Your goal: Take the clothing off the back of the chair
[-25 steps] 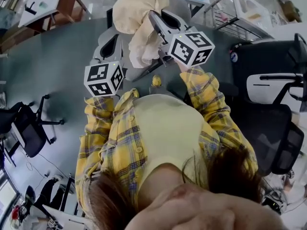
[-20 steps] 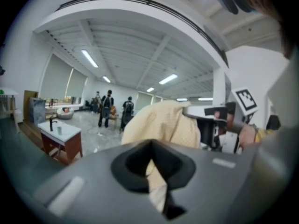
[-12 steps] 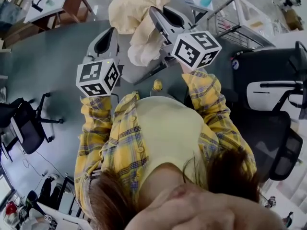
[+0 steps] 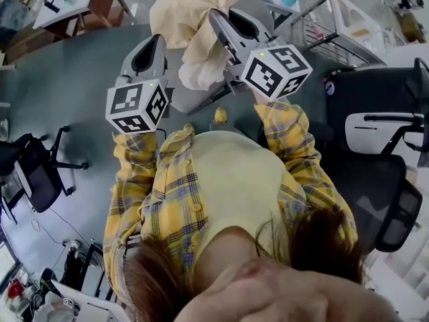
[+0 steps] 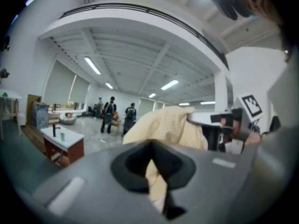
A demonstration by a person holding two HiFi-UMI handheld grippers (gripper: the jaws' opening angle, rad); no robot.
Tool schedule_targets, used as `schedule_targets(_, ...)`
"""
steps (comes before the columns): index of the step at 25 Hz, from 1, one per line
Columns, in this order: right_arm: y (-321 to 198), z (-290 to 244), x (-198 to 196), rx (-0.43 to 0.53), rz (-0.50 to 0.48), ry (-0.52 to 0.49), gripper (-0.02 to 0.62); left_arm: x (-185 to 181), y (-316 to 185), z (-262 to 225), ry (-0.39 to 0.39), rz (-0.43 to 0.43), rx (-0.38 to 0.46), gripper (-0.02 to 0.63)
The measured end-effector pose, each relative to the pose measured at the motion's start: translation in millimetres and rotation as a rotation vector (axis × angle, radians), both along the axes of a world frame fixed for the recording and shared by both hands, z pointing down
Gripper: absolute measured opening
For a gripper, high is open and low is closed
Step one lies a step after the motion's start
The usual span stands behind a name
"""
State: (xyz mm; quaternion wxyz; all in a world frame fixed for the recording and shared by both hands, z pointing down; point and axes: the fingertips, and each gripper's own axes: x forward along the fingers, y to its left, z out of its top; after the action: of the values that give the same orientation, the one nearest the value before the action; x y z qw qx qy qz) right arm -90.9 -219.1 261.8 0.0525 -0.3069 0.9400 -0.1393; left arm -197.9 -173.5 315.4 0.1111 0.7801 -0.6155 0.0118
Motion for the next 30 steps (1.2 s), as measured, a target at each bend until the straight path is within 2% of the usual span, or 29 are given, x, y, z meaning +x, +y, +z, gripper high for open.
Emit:
schedule_targets(16, -2, 11, 13, -0.033, 0.022, -0.009, 0.052, 8, -4, 5, -0.004, 0.012, -0.017, 0.006)
schedule_targets(30, -5, 23, 10, -0.042, 0.027, 0.022, 0.052, 6, -8, 4, -0.003, 0.013, -0.017, 0.005)
